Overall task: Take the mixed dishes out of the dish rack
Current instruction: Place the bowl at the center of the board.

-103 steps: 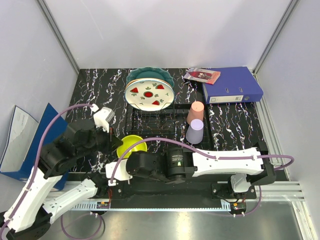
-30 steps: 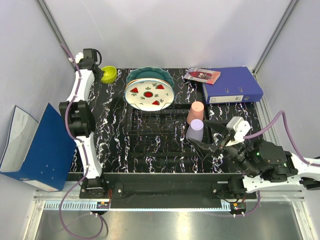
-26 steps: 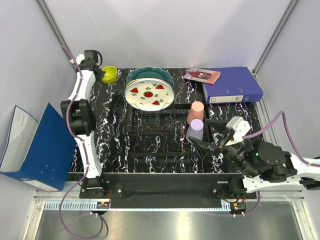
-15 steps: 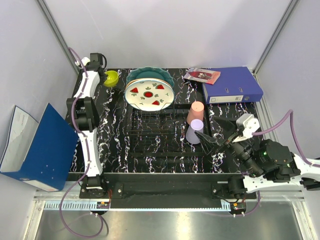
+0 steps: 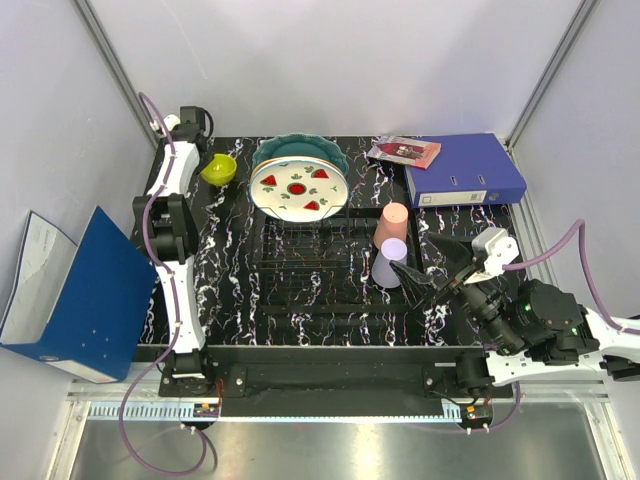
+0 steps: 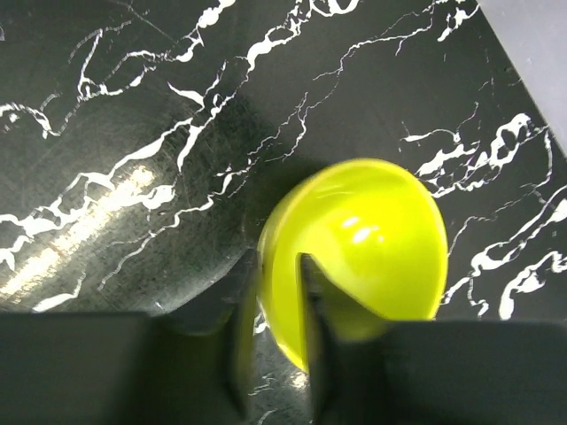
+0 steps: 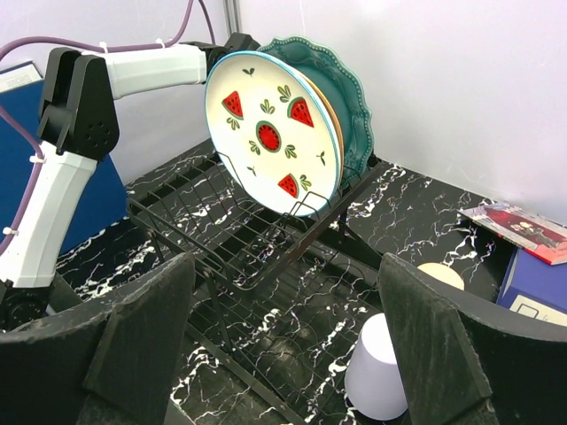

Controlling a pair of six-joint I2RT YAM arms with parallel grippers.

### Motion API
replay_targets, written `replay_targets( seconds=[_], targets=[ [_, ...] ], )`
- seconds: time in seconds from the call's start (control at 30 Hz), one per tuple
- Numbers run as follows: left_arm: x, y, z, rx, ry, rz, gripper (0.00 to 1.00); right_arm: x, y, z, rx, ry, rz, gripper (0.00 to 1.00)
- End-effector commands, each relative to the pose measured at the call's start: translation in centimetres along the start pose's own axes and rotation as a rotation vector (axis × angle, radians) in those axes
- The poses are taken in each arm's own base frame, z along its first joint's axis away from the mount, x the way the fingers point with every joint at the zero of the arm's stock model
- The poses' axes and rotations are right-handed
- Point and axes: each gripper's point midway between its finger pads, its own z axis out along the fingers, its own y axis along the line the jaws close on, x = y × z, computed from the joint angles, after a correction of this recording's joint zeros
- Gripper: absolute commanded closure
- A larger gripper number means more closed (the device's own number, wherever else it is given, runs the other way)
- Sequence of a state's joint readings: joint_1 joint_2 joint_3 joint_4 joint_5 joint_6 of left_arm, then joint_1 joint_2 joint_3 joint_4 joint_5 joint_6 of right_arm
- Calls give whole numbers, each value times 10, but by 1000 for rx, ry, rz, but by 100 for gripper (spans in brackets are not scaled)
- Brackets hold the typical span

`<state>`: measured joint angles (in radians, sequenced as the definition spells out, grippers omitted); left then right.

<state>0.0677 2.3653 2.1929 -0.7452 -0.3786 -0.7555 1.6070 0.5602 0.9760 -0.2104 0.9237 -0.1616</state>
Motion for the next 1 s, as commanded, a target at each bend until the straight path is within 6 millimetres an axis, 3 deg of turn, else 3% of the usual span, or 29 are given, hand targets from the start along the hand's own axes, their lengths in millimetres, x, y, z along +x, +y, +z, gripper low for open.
replay_targets(
  seconds=[0.0, 0.23, 0.37, 0.4, 0.47, 0.5, 0.6, 0.63, 0.67, 0.7, 0.73, 0.8, 0.83, 0.87, 0.9, 0.93, 0.97],
  targets=[
    [-30, -12, -16, 47, -77, -12, 59, -5, -5, -1, 24, -22, 55, 9],
    [-32, -11, -23, 52, -81, -8, 47, -2, -6, -2, 24, -20, 59, 9],
    [-54, -24, -55, 99, -139, -23, 35, -1, -5, -1, 24, -18, 58, 9],
    [-66, -31, -77, 124, -175, -37, 30, -1, -5, -1, 25, -18, 59, 9],
    [-73, -37, -104, 154, -204, -45, 25, -2, -2, 0, 19, -17, 57, 8],
    [-84, -41, -133, 187, -240, -59, 25, -2, -1, 1, 17, -16, 54, 9],
    [-68, -57, -190, 249, -271, -12, 15, -9, 3, 6, 24, -18, 40, 8],
    [-75, -57, -229, 296, -311, -20, 10, -14, 4, 10, 45, -15, 22, 8],
    [-63, -55, -240, 298, -312, 9, 7, -16, 4, 12, 59, -13, 7, 8],
    [-49, -63, -267, 329, -331, 54, 6, -20, 3, 15, 79, -14, -2, 8],
    [-51, -61, -301, 380, -363, 55, 3, -26, 1, 23, 121, -9, -34, 7],
    [-21, -57, -331, 392, -388, 134, 1, -36, -9, 33, 187, -15, -43, 7],
    [-16, -54, -344, 406, -403, 145, 1, -47, -9, 41, 203, -29, -25, 7],
    [-13, -38, -360, 422, -416, 146, 1, -53, -28, 47, 278, -39, -26, 7],
    [-6, -33, -369, 438, -415, 150, 1, -68, -35, 49, 291, -62, -2, 7],
    [-1, -22, -368, 435, -405, 154, 1, -69, -40, 56, 322, -62, -5, 7],
    [-11, -6, -386, 456, -431, 121, 1, -74, -54, 60, 378, -70, -12, 7]
  ],
)
